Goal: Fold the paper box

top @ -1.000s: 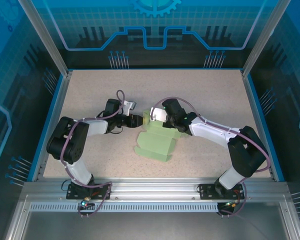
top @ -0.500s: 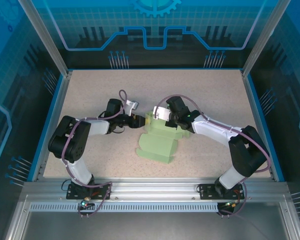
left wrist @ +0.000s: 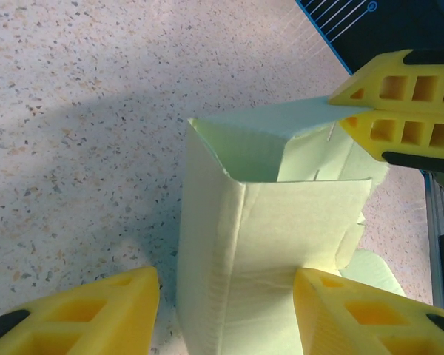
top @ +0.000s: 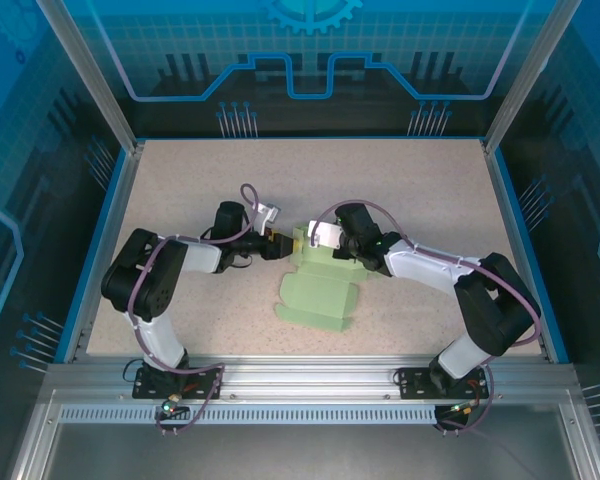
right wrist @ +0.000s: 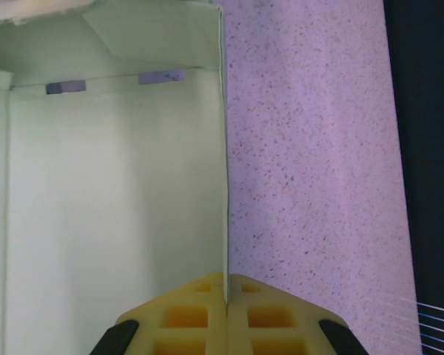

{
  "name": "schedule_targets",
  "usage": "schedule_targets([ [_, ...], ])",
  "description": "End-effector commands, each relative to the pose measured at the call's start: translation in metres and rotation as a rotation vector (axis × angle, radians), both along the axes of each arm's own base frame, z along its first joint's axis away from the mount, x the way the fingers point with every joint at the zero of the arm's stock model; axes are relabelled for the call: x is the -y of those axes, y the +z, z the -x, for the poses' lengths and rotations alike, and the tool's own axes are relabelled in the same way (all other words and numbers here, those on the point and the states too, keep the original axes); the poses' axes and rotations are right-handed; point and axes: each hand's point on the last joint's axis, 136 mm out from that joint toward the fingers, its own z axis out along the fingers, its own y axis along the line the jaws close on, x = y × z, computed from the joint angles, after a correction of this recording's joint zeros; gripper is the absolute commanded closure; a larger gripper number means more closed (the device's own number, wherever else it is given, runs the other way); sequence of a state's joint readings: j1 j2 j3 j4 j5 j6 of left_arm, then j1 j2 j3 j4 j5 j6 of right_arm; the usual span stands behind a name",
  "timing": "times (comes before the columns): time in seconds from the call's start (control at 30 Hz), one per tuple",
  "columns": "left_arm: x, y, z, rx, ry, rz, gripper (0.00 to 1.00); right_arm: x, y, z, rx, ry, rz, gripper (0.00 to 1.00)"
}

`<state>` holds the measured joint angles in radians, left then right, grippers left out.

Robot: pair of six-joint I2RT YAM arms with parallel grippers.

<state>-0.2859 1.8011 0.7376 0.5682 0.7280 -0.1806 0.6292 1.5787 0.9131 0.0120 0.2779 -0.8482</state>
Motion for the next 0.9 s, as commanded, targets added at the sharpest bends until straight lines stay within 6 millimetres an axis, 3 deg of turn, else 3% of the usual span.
schedule_targets([
  [0.0, 0.007, 0.004, 0.007, 0.053, -0.052, 0.028, 0.48, -0.007, 0.022, -0.005, 0.083, 0.023, -0.019, 1.00],
  [0.53, 0.011, 0.005, -0.001, 0.113, -0.047, 0.057, 0.53, -0.005, 0.043, -0.011, 0.188, 0.013, -0.015, 1.00],
  [0.87, 0.009, -0.006, -0.010, 0.149, -0.013, -0.018, 0.59, -0.002, 0.027, -0.002, 0.170, 0.025, 0.013, 1.00],
])
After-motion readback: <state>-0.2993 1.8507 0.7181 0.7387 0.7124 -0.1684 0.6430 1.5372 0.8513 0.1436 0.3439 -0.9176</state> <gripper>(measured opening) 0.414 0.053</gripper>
